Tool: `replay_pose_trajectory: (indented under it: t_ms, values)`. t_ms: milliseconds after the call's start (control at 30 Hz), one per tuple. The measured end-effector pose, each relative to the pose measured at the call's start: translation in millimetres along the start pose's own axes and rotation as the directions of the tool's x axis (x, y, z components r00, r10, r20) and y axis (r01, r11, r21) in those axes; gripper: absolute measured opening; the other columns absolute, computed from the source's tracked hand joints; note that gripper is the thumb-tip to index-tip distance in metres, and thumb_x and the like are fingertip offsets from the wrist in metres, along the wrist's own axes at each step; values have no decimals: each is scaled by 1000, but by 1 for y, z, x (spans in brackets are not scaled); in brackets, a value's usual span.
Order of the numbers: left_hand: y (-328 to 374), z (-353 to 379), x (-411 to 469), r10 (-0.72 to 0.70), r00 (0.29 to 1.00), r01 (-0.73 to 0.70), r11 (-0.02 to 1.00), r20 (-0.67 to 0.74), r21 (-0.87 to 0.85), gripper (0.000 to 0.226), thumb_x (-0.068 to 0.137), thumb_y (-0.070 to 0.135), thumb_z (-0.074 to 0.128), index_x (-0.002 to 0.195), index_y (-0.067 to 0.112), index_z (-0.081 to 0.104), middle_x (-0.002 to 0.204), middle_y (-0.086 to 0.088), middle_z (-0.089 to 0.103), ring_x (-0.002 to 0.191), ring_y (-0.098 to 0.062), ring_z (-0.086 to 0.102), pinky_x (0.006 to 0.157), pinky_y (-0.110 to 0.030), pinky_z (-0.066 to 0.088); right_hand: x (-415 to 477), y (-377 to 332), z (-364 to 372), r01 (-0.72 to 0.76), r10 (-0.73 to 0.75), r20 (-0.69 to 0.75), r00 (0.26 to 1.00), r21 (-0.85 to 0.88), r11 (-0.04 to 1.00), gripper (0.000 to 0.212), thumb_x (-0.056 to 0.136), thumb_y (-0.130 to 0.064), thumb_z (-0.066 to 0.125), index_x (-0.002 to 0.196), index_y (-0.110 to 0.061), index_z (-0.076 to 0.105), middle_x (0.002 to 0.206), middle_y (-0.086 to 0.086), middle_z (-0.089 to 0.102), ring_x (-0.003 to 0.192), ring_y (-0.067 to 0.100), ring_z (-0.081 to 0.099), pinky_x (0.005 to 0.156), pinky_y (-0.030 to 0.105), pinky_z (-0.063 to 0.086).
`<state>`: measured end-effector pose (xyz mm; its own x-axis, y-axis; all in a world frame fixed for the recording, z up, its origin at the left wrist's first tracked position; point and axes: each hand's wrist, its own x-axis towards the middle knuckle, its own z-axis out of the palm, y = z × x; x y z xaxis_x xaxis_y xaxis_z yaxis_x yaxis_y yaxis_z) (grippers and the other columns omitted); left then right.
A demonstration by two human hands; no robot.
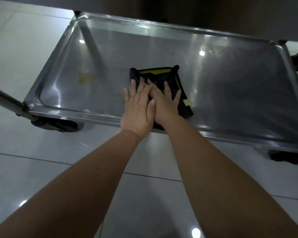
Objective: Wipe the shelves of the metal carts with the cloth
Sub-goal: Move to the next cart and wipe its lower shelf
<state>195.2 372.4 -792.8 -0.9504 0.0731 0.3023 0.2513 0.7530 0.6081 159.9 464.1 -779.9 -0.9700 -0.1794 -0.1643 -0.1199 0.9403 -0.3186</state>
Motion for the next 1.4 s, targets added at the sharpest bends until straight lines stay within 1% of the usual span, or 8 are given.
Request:
replay_pose_trajectory:
  t_ms: [133,300,433,567,800,1133,1267,1400]
  values:
    - [-4,-16,8,-4,997,12,992,71,-123,47,101,32,29,142,10,39,158,-12,19,146,-17,-5,120,-34,-7,-2,8,-1,0,-1,-14,1000,-84,997,59,101,-44,34,151,-42,3,161,-18,-3,148,28,-12,112,65,-10]
    - [-86,-85,11,-51,995,17,929,82,371,57,99,39,20,148,12,32,158,-12,19,148,-29,3,119,-46,-4,-4,3,4,-29,23,-95,995,-59,998,49,102,-49,21,150,-45,12,160,-18,9,148,28,-2,113,63,-9]
    - [-137,-117,7,-75,989,0,865,129,502,65,96,44,13,149,9,28,159,-11,17,148,-28,2,119,-44,-4,-4,4,2,-34,30,-96,995,-40,999,49,102,-49,22,150,-45,14,160,-17,11,148,27,2,115,61,-7]
    - [-139,-118,1,-40,994,-11,891,103,454,64,96,43,15,150,11,26,159,-10,16,148,-26,2,119,-40,-7,0,30,-9,-88,81,-120,989,-56,995,49,102,-48,26,150,-42,18,160,-16,13,148,28,6,113,64,-3]
    - [-143,-119,-3,-27,998,5,925,52,381,60,96,38,21,149,9,29,159,-12,16,148,-28,0,120,-42,-7,9,23,-9,-444,450,-208,868,78,893,48,102,-44,29,149,-46,19,159,-22,10,148,31,3,110,69,-4]
    - [-148,-122,1,-62,998,59,972,10,226,49,103,29,25,149,13,28,159,-10,16,148,-24,-3,120,-42,-4,37,-174,56,-111,110,-14,994,-38,993,54,102,-42,27,151,-46,3,160,-17,-8,146,34,-16,106,69,-15]
    - [-147,-119,1,-99,995,99,974,-11,205,51,102,31,25,150,13,27,160,-8,16,148,-23,-3,121,-38,-5,29,-141,46,-56,54,-65,996,-26,998,51,102,-48,23,150,-46,10,161,-17,3,148,30,-7,111,64,-12]
    - [-150,-124,-1,-108,994,108,982,-9,155,51,102,31,25,149,13,29,160,-7,16,148,-24,-2,120,-33,-8,9,-57,26,-257,252,-154,955,-13,966,49,102,-48,28,149,-45,16,160,-20,9,148,30,4,112,66,-5]
